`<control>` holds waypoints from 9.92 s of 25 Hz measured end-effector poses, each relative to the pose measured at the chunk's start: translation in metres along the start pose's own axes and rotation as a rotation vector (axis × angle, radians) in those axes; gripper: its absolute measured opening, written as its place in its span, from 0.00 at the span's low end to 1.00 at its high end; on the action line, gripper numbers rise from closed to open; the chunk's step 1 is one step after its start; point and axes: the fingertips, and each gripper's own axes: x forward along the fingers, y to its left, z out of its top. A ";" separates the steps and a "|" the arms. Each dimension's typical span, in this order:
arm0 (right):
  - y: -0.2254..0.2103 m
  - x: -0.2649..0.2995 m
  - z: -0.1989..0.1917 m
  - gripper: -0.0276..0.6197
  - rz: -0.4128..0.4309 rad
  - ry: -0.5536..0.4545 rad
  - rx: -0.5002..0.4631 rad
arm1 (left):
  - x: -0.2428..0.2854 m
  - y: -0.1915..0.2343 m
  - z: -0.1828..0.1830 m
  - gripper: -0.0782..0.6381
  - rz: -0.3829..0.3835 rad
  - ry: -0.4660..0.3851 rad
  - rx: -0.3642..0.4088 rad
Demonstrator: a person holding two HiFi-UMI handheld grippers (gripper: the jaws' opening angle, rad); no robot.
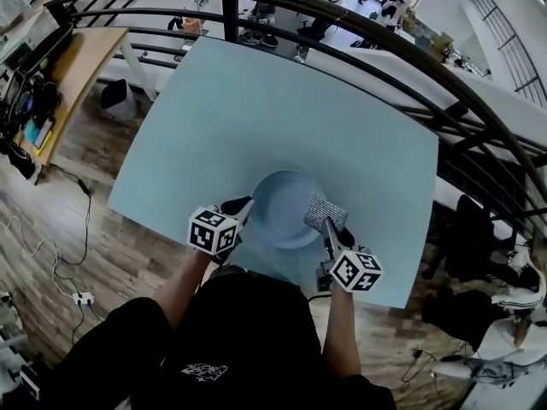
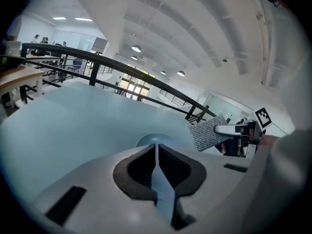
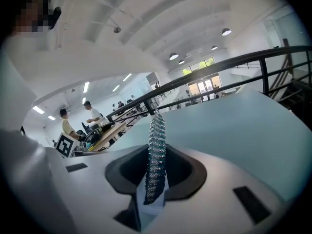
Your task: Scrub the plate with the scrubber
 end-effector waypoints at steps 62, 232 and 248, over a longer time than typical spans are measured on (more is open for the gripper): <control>0.023 0.139 -0.118 0.18 0.270 0.516 0.001 | 0.062 0.047 -0.096 0.17 0.240 0.187 -0.429; 0.013 -0.008 0.018 0.17 -0.115 -0.142 0.036 | 0.002 0.008 0.024 0.13 0.094 0.060 0.003; 0.029 -0.066 0.089 0.17 -0.116 -0.289 -0.115 | -0.032 -0.058 0.114 0.12 0.014 -0.179 0.128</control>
